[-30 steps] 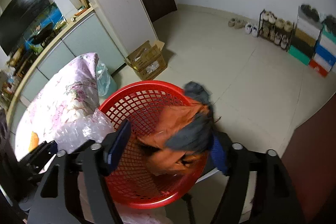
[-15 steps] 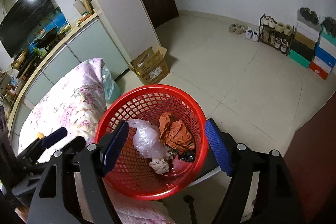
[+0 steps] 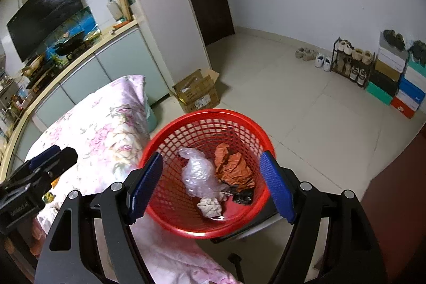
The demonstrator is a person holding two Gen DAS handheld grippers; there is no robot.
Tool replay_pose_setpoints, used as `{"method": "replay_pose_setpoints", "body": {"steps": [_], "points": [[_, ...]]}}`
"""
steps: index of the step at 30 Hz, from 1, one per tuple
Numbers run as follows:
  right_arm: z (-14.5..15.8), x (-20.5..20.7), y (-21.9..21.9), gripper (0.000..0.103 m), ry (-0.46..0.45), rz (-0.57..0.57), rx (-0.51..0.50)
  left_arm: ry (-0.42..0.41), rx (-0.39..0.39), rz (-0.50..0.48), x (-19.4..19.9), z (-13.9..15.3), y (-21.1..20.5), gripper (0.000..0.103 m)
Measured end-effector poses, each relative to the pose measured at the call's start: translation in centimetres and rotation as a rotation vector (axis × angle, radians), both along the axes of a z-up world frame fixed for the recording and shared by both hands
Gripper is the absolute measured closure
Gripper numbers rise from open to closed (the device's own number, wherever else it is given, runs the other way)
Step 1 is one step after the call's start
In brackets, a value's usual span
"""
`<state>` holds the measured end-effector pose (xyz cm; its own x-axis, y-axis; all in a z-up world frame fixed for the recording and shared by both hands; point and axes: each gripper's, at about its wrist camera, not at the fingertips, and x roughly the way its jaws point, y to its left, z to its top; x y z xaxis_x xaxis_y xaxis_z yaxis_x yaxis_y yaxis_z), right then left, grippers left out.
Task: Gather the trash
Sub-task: 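Open both tools to drop the bags into the red basket, then move both open tools back over the trash on the bed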
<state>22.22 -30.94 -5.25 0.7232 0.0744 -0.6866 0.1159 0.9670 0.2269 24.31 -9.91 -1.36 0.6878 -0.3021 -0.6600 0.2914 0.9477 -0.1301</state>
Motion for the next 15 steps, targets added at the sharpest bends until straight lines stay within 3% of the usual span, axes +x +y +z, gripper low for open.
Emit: {"method": "replay_pose_setpoints", "body": {"steps": [11,15], "points": [[1.5,-1.6,5.3,0.026,-0.052,0.108,-0.008,-0.053,-0.011,0.106,-3.7,3.1,6.7,0.023],[2.1,-1.9,7.4,0.026,-0.073,0.143,-0.030,-0.079,0.034,0.188,-4.5,3.7,10.6,0.023]]}}
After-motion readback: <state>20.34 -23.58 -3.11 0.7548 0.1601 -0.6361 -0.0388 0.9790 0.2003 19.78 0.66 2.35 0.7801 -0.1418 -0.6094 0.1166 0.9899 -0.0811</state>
